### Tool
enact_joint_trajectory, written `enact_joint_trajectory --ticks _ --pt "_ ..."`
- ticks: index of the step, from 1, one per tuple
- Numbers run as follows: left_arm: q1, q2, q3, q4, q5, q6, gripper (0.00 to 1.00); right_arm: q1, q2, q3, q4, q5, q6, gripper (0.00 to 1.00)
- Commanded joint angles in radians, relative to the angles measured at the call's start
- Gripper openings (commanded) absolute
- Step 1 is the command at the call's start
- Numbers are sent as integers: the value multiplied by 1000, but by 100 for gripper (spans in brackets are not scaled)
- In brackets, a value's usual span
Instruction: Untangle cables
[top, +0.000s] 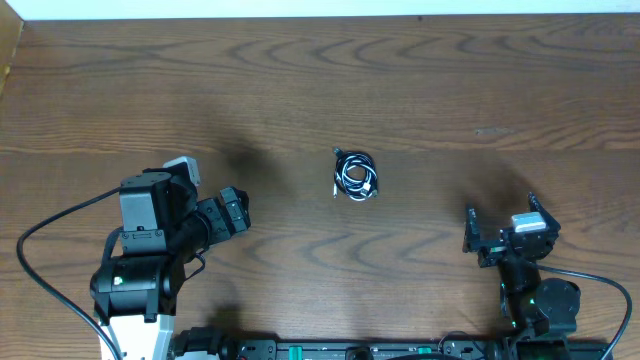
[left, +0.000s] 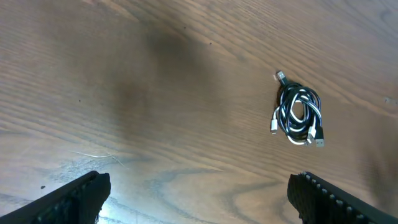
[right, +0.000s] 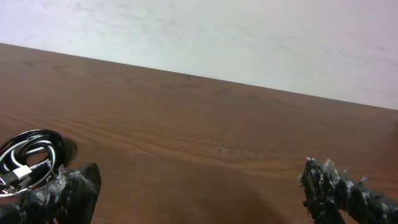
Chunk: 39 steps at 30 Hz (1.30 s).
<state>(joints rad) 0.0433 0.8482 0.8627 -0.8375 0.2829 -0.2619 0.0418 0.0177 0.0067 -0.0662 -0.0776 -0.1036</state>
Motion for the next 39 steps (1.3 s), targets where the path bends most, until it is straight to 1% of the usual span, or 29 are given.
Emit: enact_joint_trajectory --ticks 1,3,4,11,13,20,31,36,39 --pt "-35 -1 19 1 5 60 96 6 -4 -1 -5 0 -6 99" --pt "-71 -1 19 2 3 77 96 6 -4 -1 -5 0 -6 99" --pt "-116 -1 19 1 -21 78 96 6 -4 -1 -5 0 -6 99" --pt "-306 1 18 -11 -76 85 96 6 -4 -1 -4 0 -6 99" --pt "-334 1 18 -23 -99 85 96 6 -4 -1 -4 0 -6 99" --pt "-341 23 18 -64 -172 85 96 6 -4 -1 -5 0 -6 99" --pt "-341 126 18 -67 -172 84 96 6 -3 -1 -4 0 -6 99" --pt "-341 129 18 -63 -172 84 96 6 -3 -1 -4 0 -6 99" --pt "-341 127 19 -51 -172 64 96 6 -4 -1 -4 0 -6 99"
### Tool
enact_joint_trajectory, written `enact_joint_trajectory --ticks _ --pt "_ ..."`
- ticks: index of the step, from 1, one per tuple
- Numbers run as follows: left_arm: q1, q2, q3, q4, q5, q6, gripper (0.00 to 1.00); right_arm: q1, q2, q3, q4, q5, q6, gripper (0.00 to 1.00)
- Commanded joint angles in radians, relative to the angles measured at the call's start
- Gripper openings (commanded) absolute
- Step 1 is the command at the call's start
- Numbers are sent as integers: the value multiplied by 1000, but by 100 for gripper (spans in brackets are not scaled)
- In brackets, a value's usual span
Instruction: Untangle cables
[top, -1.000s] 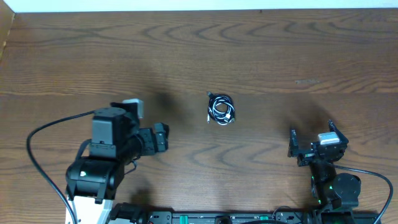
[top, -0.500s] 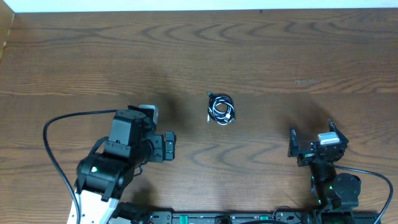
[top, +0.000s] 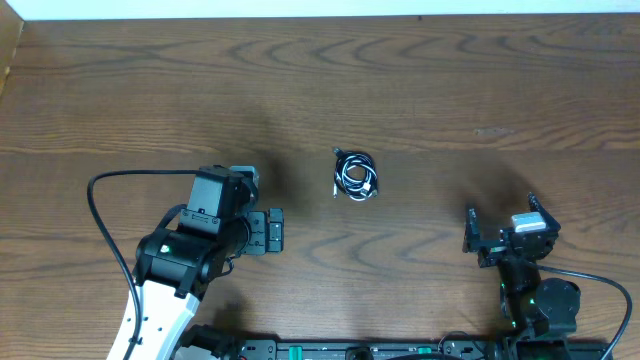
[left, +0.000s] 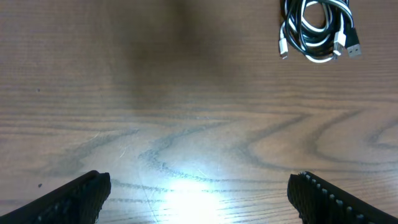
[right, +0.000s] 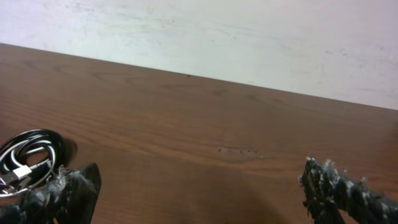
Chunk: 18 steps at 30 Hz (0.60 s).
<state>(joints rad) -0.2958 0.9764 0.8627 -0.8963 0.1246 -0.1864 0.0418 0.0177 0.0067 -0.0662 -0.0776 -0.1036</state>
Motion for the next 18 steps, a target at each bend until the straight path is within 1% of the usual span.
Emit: enact_joint_trajectory --ticks 1,6,13,15,18 --pt "-2 -6 19 11 -13 -14 96 6 -3 -1 -5 0 -6 99" --pt "-2 -43 23 34 -18 -14 96 6 -4 -1 -4 0 -6 99" --pt "-2 -134 39 38 -145 -14 96 6 -4 -1 -4 0 -6 99" --pt "-2 -173 39 38 -205 -36 96 6 -4 -1 -4 0 -6 99" --pt "-2 -229 39 37 -303 -120 96 6 -3 -1 -4 0 -6 99"
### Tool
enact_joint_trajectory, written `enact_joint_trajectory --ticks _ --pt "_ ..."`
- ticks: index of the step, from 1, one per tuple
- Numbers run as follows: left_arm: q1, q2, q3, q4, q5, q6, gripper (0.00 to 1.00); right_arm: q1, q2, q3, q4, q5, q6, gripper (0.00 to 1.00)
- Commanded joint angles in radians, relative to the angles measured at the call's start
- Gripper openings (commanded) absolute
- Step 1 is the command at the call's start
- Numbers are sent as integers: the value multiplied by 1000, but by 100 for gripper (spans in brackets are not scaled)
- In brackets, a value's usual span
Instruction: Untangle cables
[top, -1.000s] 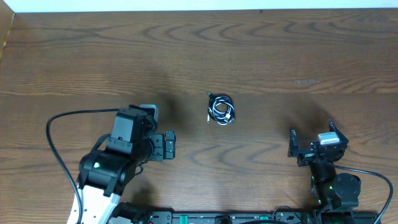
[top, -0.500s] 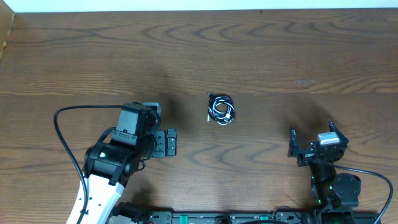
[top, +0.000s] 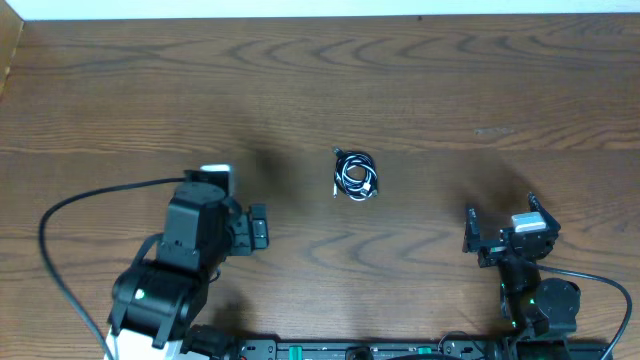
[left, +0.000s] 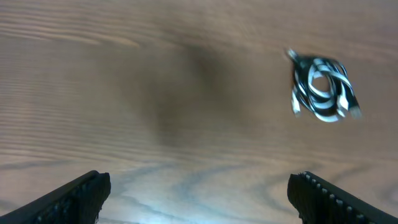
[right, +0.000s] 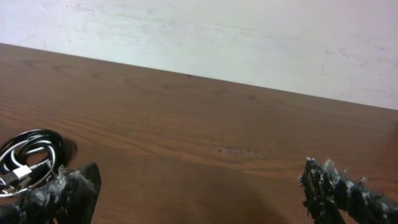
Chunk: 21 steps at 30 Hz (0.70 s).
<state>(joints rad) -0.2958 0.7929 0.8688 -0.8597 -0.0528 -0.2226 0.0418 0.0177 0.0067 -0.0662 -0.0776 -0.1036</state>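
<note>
A small coil of black and white cables (top: 354, 176) lies on the wooden table near its middle; it shows in the left wrist view as a bundle (left: 323, 98) at upper right and in the right wrist view as a bundle (right: 28, 162) at the far left. My left gripper (top: 259, 229) is open, to the left of and a little nearer than the coil, holding nothing. My right gripper (top: 500, 232) is open at the near right, well clear of the coil.
The wooden table (top: 480, 90) runs to a pale wall at the back. A black lead loops from the left arm (top: 165, 285) at the near left. The right arm's base (top: 540, 300) sits at the near edge.
My left arm has pulled back to the left, its gripper now farther from the coil. In its wrist view the coil sits lower in the frame. The right arm and the coil are unchanged.
My left gripper was first open at the left of the table, far from the coil. Then it stood closer, just left of and below the coil. Now it has drawn back a little leftward. The coil and right gripper stayed put throughout.
</note>
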Motion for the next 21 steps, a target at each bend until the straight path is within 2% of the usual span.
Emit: enact_joint_trajectory --ticks 1,4,21 --pt "-2 -58 33 1 -134 -102 96 6 -4 -1 -4 0 -6 99" --pt "-2 -71 33 -4 -136 -154 96 6 -3 -1 -4 0 -6 99" --pt "-2 -48 32 -139 -113 -199 96 6 -3 -1 -5 0 -6 99"
